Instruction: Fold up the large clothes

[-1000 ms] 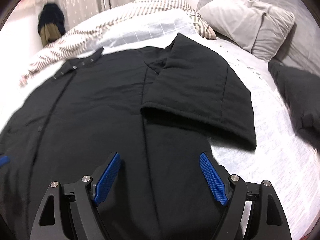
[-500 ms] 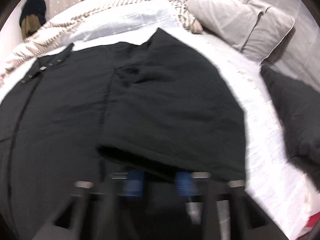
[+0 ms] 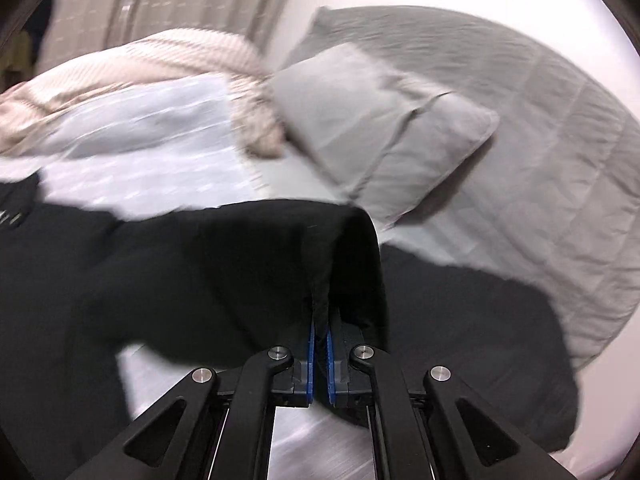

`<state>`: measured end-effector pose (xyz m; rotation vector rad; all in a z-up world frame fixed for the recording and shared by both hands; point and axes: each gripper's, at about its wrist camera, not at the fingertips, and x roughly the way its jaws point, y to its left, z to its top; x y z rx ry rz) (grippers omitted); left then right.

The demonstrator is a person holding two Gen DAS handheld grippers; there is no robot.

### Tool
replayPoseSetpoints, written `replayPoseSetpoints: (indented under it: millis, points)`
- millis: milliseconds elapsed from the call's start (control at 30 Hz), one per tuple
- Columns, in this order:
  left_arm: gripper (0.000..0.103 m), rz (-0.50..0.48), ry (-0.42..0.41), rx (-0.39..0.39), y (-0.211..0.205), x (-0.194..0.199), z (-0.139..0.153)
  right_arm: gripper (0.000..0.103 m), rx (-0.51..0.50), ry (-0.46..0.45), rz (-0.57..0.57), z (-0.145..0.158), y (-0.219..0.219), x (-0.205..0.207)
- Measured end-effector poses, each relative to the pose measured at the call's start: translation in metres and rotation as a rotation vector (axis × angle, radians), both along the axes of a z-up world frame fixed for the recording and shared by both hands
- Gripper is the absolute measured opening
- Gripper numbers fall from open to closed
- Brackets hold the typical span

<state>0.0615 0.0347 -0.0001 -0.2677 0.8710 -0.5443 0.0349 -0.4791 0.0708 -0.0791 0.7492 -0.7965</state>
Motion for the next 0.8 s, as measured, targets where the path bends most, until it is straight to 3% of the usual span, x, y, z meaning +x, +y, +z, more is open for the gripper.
replayPoseSetpoints:
  millis: [100, 233, 400, 467, 567, 600, 633, 733, 800]
  points:
    - [0.102, 0.009, -0.007, -0.005, 0.005, 0.002, -0.003, 0.003, -0.058, 0.008, -0.092, 0.018, -0.049, 0.014]
    - [0.102, 0.031, -0.020, 0.021, 0.007, 0.005, -0.011, 0.003, -0.085, 0.044, -0.139, 0.015, -0.093, 0.043]
    - [0.102, 0.060, 0.004, 0.032, 0.005, 0.014, -0.021, 0.005, -0.171, 0.188, -0.170, -0.033, -0.124, 0.095]
    - [0.102, 0.066, 0.010, 0.050, 0.002, 0.017, -0.024, 0.012, -0.196, 0.268, -0.197, -0.060, -0.131, 0.105]
    - [0.102, 0.063, 0.007, 0.070, 0.002, 0.019, -0.026, 0.046, -0.254, 0.346, -0.269, -0.091, -0.138, 0.110]
    - [0.102, 0.060, 0.008, 0.072, 0.001, 0.019, -0.026, 0.063, -0.261, 0.328, -0.275, -0.093, -0.135, 0.108]
    - [0.102, 0.057, 0.012, 0.071, 0.001, 0.020, -0.026, 0.070, -0.257, 0.293, -0.274, -0.091, -0.129, 0.105]
    - [0.102, 0.047, 0.013, 0.064, -0.001, 0.018, -0.024, 0.070, -0.206, 0.168, -0.208, -0.078, -0.094, 0.107]
    - [0.102, 0.042, 0.008, 0.072, -0.003, 0.016, -0.023, 0.072, -0.132, 0.098, -0.076, -0.074, -0.051, 0.117]
